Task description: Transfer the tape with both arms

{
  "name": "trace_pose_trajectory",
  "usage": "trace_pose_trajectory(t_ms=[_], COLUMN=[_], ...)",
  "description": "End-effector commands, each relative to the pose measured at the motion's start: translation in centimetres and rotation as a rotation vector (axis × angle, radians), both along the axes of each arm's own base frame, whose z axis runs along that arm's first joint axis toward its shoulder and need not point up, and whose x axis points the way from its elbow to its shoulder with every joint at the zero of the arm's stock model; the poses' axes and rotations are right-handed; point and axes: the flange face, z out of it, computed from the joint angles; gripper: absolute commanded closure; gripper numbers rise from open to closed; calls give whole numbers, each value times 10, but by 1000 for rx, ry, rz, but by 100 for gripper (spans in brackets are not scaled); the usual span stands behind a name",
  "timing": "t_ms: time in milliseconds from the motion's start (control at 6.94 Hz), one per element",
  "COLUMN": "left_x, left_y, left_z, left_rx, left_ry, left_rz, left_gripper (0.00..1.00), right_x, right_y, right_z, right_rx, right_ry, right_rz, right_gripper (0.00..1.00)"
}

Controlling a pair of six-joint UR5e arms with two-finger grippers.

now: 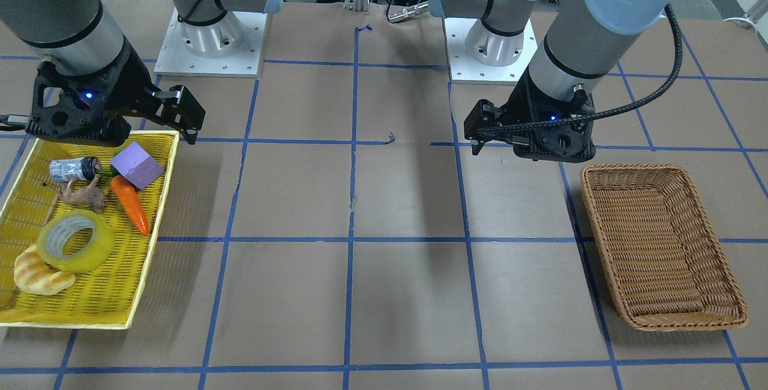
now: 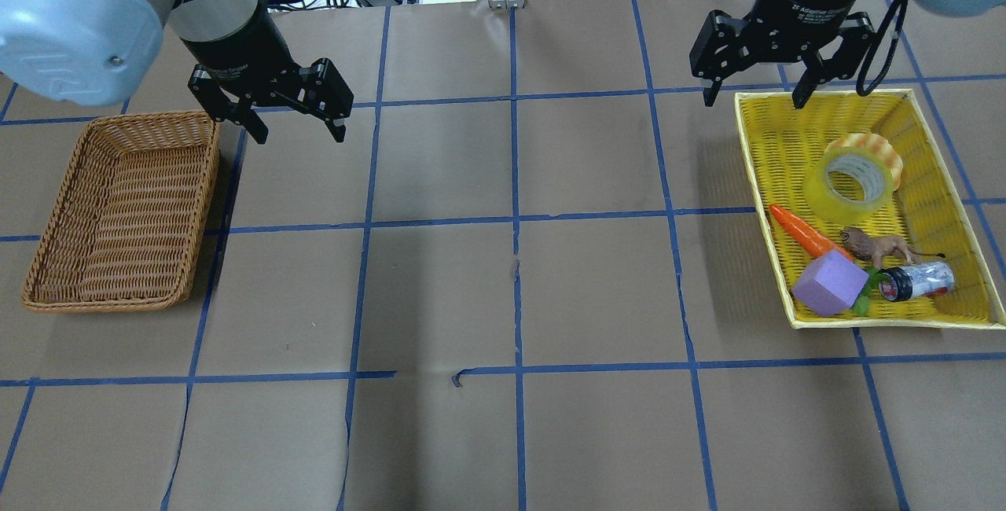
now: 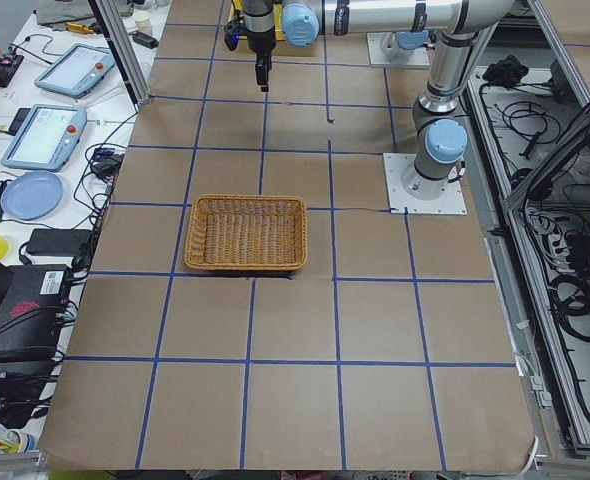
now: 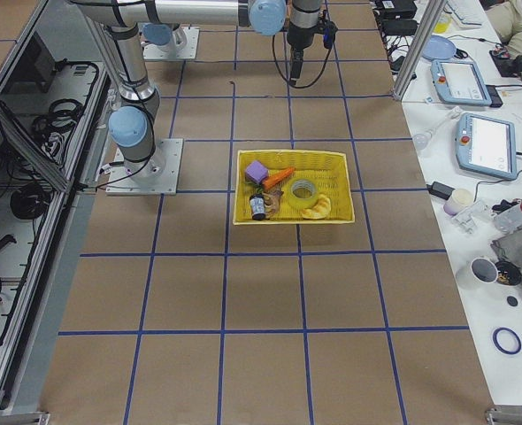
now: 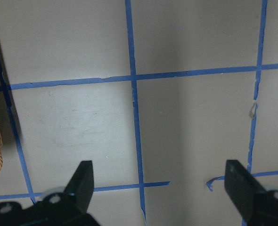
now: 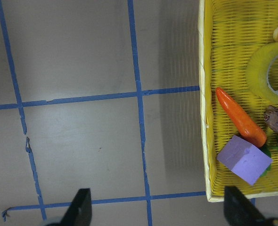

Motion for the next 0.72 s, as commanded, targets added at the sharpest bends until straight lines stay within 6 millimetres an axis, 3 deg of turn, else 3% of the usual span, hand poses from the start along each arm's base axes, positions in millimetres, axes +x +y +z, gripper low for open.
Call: trace_pose_trajectory(t_ms=[0, 577], left_x=[0, 2], left_y=[1, 3], left_z=[-2, 5], left_rx=[4, -10], left_ry=[0, -16], left_rz=[0, 2], left_gripper=[0, 0], right_x=[0, 0], right_y=[0, 0], right_z=[-1, 0], right_rx=[1, 0], right_ry=[2, 2], right_rz=[1, 1], right_gripper=[0, 0])
